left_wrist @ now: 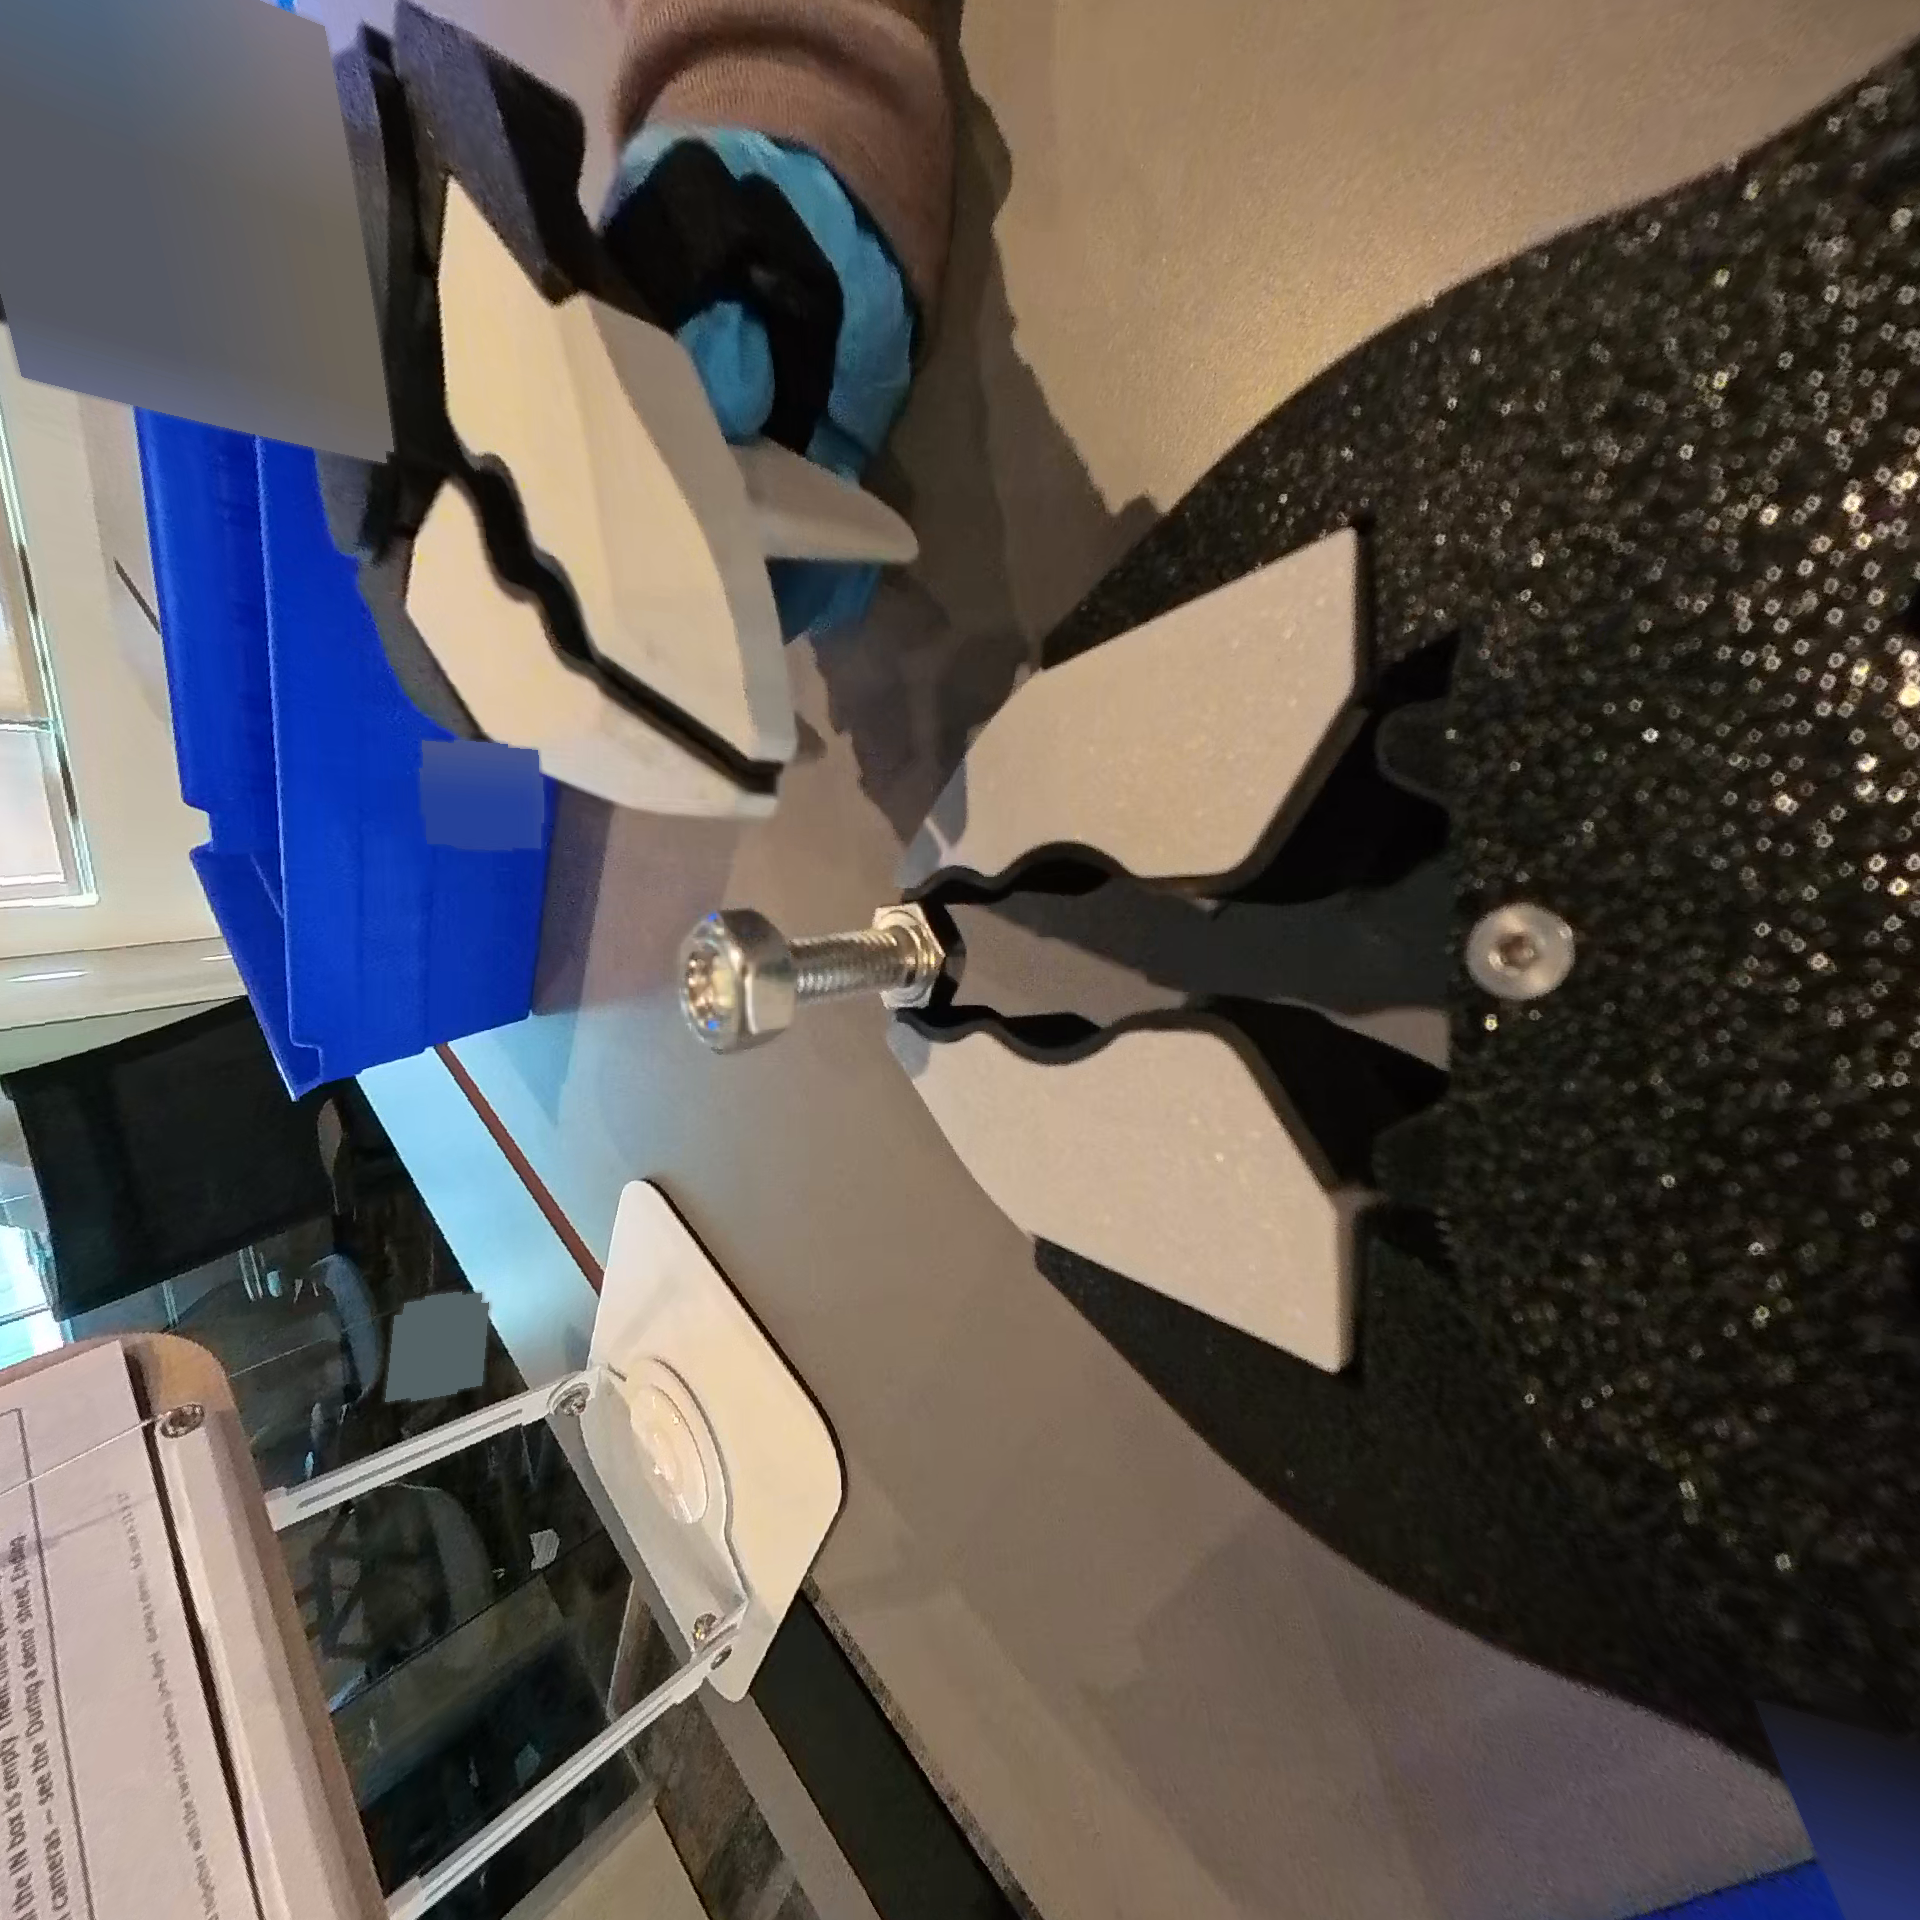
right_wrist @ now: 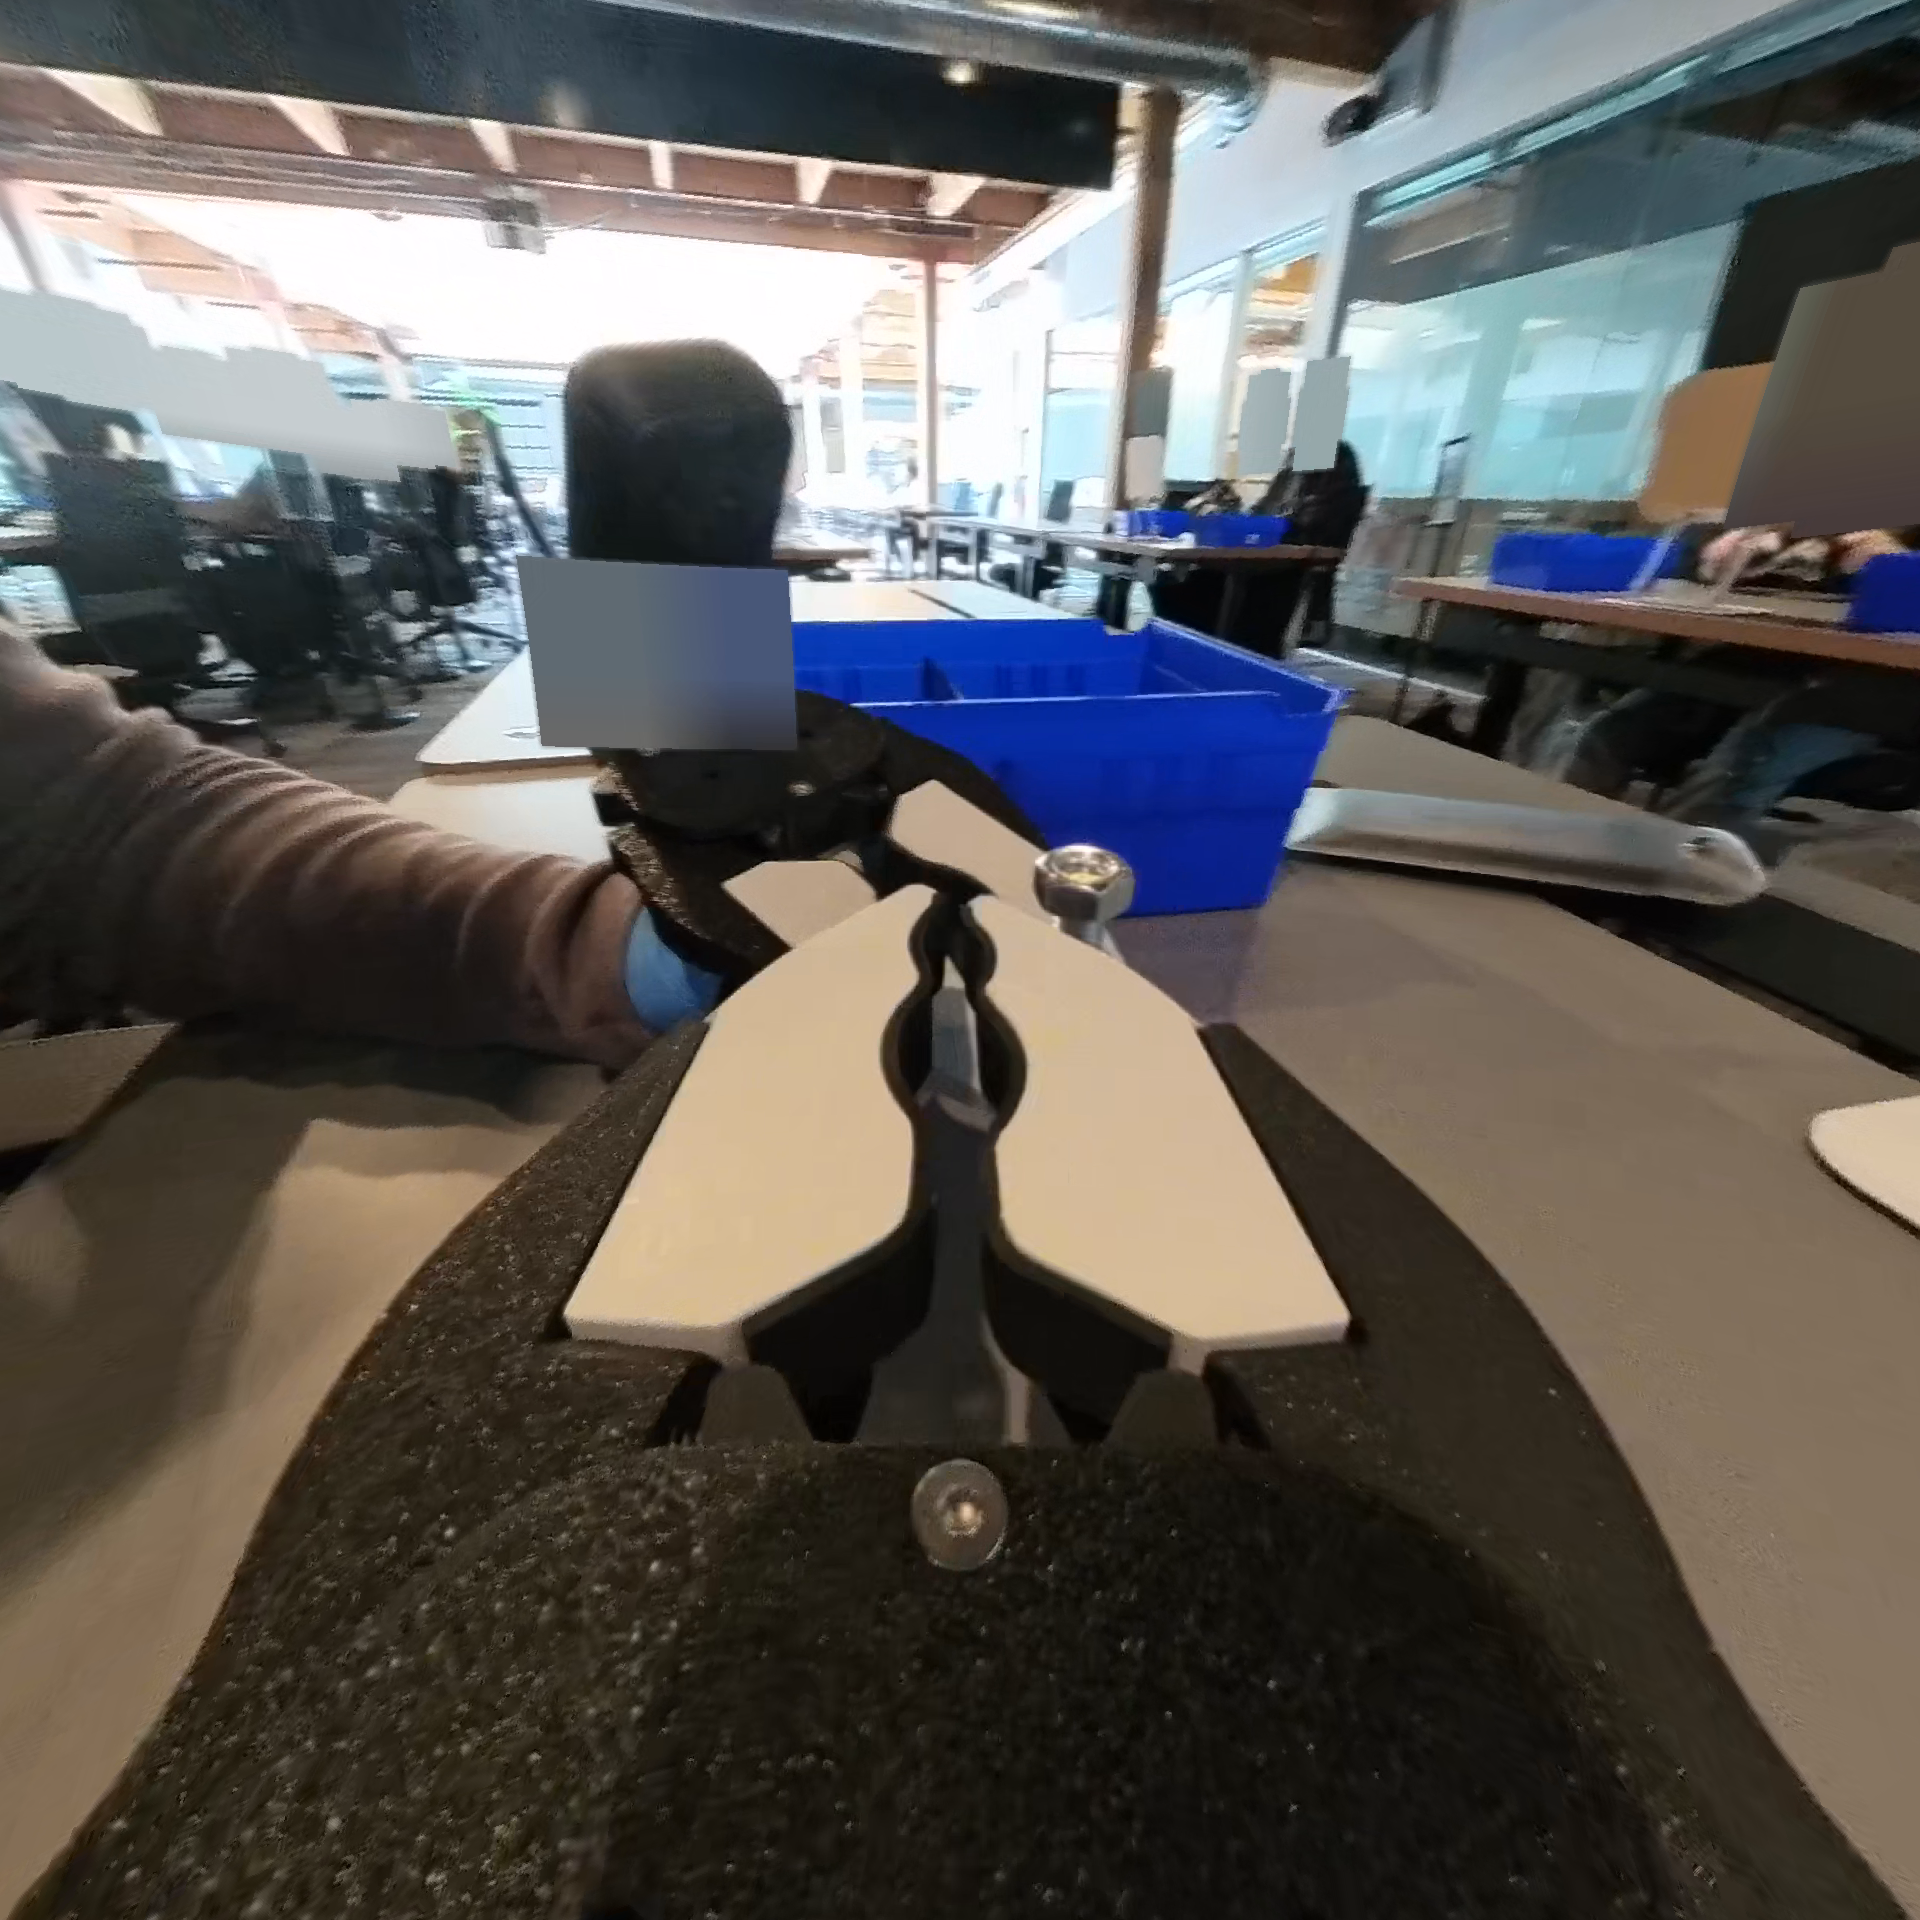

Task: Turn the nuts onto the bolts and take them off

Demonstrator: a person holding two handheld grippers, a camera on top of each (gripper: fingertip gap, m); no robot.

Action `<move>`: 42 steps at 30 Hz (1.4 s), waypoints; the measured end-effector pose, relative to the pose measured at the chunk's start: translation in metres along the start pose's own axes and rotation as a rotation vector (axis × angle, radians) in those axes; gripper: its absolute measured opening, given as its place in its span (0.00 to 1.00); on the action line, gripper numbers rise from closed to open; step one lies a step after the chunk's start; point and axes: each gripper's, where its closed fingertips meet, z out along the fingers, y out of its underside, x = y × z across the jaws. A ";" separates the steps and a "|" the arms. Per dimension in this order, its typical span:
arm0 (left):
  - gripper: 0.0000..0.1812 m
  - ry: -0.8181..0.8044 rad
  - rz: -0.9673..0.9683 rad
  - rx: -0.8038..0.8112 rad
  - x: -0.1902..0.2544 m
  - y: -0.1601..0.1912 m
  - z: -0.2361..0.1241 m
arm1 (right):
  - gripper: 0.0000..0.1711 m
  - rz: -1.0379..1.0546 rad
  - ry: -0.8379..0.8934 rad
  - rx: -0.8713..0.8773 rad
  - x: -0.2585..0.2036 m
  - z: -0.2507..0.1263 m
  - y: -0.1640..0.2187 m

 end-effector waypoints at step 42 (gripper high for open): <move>0.10 0.003 -0.001 -0.006 0.000 0.000 0.001 | 0.05 -0.067 0.082 0.021 0.006 -0.002 -0.004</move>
